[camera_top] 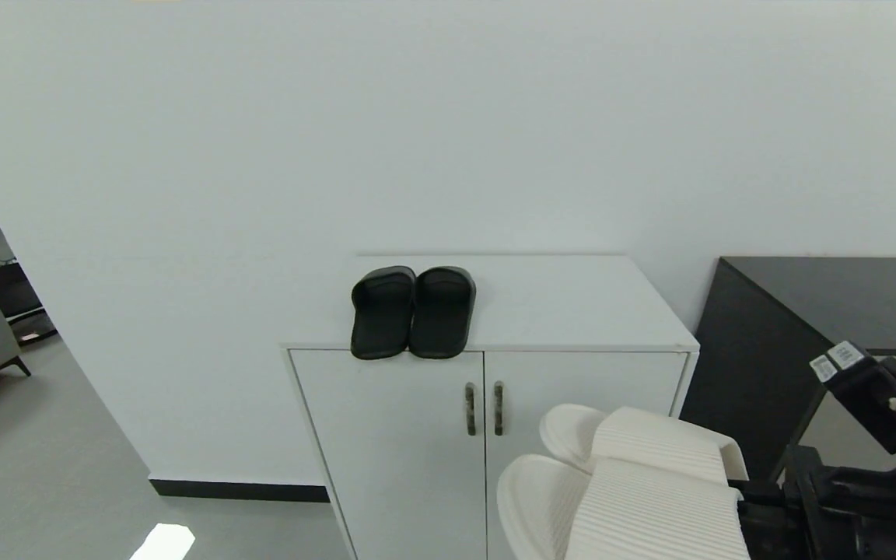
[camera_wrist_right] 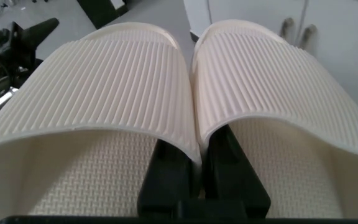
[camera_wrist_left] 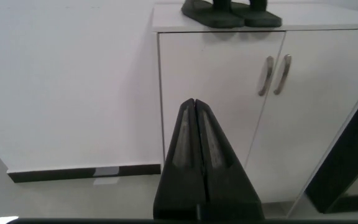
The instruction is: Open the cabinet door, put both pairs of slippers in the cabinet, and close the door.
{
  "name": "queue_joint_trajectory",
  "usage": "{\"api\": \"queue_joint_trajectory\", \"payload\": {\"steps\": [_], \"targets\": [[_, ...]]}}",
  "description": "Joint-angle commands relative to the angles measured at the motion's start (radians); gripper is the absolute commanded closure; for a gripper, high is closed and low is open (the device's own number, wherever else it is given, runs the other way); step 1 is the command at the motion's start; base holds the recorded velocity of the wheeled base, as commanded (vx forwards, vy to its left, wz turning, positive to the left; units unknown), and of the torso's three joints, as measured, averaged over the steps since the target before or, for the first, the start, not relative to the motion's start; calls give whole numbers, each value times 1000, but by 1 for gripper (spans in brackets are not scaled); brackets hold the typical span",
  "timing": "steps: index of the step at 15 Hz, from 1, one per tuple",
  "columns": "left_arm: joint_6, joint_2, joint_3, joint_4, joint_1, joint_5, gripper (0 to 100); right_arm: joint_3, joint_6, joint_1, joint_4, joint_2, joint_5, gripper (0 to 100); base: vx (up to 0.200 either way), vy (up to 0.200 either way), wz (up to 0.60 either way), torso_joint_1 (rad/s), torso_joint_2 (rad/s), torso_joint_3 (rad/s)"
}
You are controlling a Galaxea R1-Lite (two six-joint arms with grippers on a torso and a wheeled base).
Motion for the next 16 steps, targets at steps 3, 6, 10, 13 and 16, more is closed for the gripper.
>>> {"api": "queue_joint_trajectory", "payload": {"steps": [3, 6, 10, 13, 16], "targets": [[-2, 1, 0, 0, 0, 0, 100, 16, -8, -16, 0, 7, 3, 100, 0, 0, 0, 0, 0, 0], [-2, 1, 0, 0, -1, 2, 100, 22, -21, -23, -2, 12, 3, 100, 0, 0, 0, 0, 0, 0], [-2, 0, 0, 0, 0, 2, 100, 27, -29, -23, -5, 12, 3, 100, 0, 0, 0, 0, 0, 0], [0, 1, 0, 0, -1, 2, 100, 36, -43, -23, -5, 12, 5, 100, 0, 0, 0, -91, 216, 117], [3, 1, 0, 0, -1, 0, 100, 44, -43, -23, -5, 10, 5, 100, 0, 0, 0, -216, 479, 263]]}}
